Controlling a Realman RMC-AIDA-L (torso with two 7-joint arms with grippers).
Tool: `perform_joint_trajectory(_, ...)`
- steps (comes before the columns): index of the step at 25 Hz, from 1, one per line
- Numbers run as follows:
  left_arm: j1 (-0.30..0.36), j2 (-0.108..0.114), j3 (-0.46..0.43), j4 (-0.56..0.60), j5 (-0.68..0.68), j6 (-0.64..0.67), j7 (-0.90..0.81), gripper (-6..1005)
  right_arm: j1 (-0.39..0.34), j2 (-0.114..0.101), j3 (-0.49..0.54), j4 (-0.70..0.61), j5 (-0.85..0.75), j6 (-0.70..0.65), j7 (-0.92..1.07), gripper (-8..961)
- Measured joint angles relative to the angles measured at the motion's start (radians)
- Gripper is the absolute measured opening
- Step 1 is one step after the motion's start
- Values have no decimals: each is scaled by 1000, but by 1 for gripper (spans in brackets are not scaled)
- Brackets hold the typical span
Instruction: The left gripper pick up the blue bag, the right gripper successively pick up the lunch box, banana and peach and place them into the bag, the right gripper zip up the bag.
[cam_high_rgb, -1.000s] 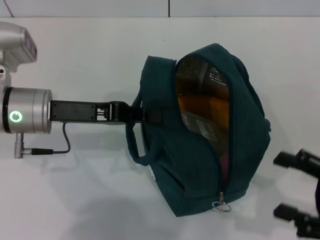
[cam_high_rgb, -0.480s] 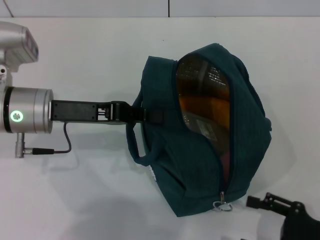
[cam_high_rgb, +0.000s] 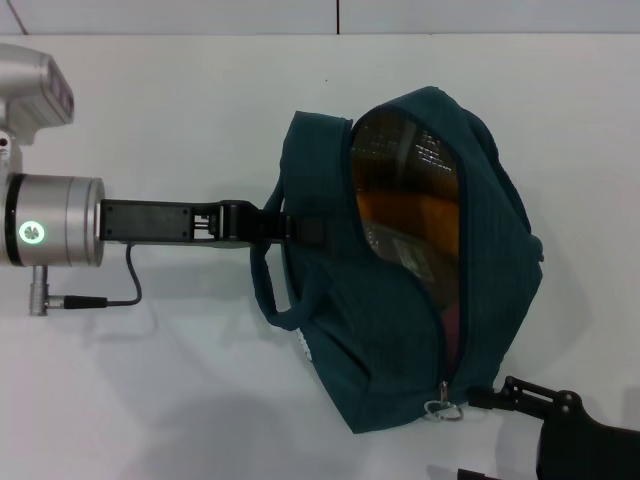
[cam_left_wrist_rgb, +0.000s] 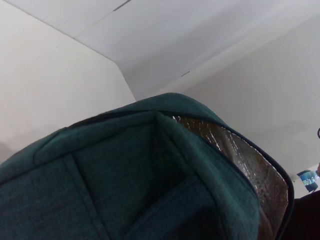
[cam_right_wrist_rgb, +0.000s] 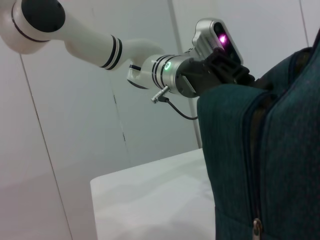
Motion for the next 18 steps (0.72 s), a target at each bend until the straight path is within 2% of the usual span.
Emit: perform_joint_trajectory(18,0,-13,2,0,-2,-2,3,60,98,6,-30,100,4,33,10,810)
